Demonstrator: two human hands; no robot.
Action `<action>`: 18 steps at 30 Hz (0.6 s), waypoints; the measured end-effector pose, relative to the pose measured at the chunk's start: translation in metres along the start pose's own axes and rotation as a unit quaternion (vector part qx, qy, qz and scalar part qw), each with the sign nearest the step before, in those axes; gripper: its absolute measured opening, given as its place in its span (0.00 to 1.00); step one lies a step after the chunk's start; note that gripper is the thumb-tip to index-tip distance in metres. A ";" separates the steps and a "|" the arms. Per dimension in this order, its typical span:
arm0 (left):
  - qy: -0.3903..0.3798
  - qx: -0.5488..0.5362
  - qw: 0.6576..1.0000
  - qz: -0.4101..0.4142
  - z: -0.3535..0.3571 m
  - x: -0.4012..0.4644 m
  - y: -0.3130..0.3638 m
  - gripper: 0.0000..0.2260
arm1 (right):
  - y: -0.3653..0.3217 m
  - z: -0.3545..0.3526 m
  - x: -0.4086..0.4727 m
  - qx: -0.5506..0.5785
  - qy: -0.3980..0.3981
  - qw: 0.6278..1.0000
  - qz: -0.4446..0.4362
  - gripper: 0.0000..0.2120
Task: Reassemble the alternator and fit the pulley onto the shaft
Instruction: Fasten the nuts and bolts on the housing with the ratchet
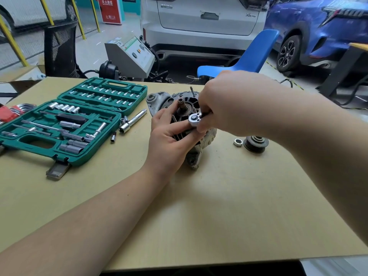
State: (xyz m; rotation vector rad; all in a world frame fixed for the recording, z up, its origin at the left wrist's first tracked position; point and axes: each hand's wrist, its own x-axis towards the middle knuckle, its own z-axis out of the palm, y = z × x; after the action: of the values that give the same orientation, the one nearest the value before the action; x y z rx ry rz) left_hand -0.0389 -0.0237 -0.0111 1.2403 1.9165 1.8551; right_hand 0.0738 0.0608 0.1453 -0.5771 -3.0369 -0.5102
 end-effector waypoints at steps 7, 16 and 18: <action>0.012 -0.005 1.000 -0.006 0.001 0.000 0.003 0.15 | -0.021 0.002 -0.007 -0.026 0.020 0.999 0.000 0.25; -0.004 -0.003 1.000 -0.007 0.000 0.001 0.001 0.11 | 0.000 -0.004 0.000 -0.022 -0.012 0.999 -0.026 0.17; 0.003 0.002 1.000 -0.006 0.000 0.002 0.001 0.13 | -0.008 0.003 -0.003 -0.029 0.021 0.999 -0.009 0.22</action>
State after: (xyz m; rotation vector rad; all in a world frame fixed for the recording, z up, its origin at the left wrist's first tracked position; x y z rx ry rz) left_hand -0.0395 -0.0223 -0.0099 1.2232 1.9283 1.8511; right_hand 0.0737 0.0533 0.1396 -0.5343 -2.9993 -0.6062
